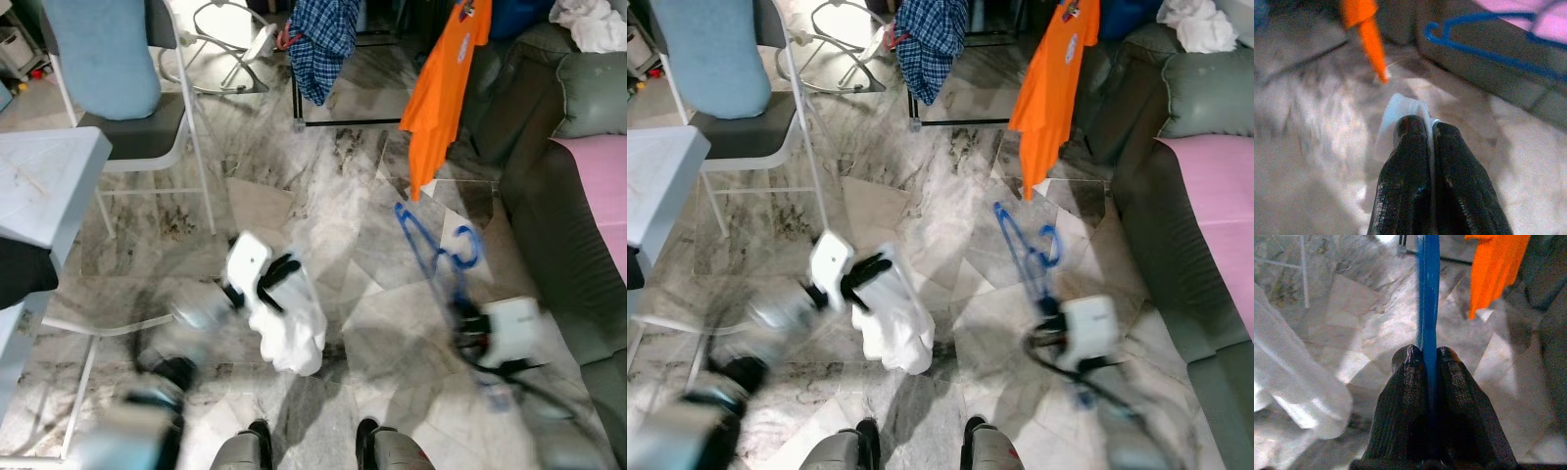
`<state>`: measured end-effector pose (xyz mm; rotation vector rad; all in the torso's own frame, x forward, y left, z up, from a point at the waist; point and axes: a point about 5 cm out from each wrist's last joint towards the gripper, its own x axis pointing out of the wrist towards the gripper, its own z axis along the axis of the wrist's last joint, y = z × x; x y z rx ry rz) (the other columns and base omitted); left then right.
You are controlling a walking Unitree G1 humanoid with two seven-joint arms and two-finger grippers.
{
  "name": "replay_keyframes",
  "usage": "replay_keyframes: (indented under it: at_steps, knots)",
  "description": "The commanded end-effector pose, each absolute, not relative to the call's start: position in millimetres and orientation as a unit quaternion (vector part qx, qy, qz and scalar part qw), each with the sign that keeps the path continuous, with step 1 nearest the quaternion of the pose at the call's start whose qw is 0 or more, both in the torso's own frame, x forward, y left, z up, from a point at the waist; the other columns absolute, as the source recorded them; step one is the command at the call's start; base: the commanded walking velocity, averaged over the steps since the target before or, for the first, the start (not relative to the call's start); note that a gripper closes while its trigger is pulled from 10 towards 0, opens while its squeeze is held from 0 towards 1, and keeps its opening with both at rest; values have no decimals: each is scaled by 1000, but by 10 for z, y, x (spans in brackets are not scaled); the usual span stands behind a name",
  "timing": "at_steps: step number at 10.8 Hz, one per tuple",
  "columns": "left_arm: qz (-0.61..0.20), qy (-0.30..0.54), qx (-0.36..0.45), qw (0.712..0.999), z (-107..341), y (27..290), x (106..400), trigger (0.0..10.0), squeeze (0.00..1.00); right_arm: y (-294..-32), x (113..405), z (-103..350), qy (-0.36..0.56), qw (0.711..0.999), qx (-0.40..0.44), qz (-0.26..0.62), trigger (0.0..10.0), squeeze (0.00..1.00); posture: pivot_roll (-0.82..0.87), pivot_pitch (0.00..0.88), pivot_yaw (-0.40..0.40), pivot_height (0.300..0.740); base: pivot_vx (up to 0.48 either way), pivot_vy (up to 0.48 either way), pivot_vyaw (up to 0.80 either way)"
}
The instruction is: Hang hanger
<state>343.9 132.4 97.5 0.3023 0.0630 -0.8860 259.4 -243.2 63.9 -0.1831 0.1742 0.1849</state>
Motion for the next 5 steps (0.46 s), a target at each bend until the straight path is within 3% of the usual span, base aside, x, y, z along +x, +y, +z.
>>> replay_keyframes:
  at_steps: [1,3,5]
  knots:
    - [-514,7,263,816,1085,1334,3390,10000,0,-2458,2581,697,78,986,-101,112,10000,0,-225,245,83,740,0,0,0]
    - [-576,-43,456,678,1281,1432,3350,10000,0,-2488,2563,746,80,980,-101,148,10000,0,-219,257,99,740,0,0,0]
    - [-572,-96,481,658,1472,1372,3389,10000,0,-2387,2514,766,85,970,-88,211,10000,0,-210,262,107,740,0,0,0]
